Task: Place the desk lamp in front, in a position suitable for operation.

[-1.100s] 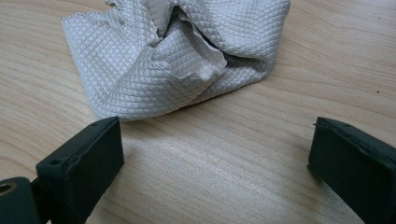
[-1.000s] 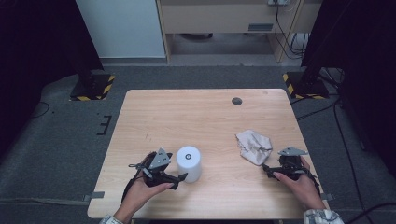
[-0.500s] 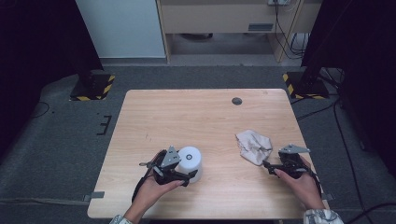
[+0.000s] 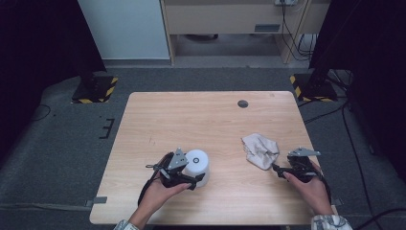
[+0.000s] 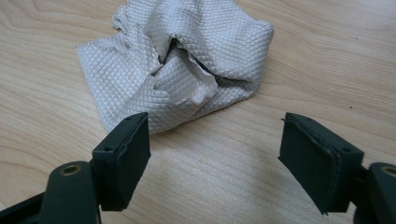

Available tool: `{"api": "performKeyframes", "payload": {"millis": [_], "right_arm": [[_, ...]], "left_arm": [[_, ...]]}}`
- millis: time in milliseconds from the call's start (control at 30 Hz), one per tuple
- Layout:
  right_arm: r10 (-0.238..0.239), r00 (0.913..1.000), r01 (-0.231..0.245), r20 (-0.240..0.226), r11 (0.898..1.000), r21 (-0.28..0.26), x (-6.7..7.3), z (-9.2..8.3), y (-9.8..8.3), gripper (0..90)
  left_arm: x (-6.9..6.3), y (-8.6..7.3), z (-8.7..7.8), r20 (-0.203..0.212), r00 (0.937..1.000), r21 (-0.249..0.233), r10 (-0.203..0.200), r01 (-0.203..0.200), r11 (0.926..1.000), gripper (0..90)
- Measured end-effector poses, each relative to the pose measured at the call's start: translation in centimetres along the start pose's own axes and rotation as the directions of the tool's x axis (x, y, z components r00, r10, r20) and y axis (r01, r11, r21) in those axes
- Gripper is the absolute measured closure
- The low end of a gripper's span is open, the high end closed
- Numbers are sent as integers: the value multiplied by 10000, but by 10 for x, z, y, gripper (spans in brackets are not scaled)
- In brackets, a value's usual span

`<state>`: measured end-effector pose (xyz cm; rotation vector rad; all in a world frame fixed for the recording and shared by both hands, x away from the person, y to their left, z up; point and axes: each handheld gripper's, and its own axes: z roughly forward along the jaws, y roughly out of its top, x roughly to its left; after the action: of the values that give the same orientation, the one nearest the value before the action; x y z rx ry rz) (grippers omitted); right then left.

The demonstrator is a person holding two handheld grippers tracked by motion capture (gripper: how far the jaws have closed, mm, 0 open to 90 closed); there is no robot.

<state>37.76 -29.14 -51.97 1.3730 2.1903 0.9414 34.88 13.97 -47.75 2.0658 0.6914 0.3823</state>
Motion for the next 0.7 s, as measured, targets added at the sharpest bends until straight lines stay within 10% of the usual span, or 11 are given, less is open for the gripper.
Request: {"api": "performKeyframes", "payload": {"millis": [700], "right_arm": [[-71,9998,73,178,9999,-115,0,-2,2,262]], "left_arm": [[-5,25,33,394,9989,178,238,-245,9995,78]]}}
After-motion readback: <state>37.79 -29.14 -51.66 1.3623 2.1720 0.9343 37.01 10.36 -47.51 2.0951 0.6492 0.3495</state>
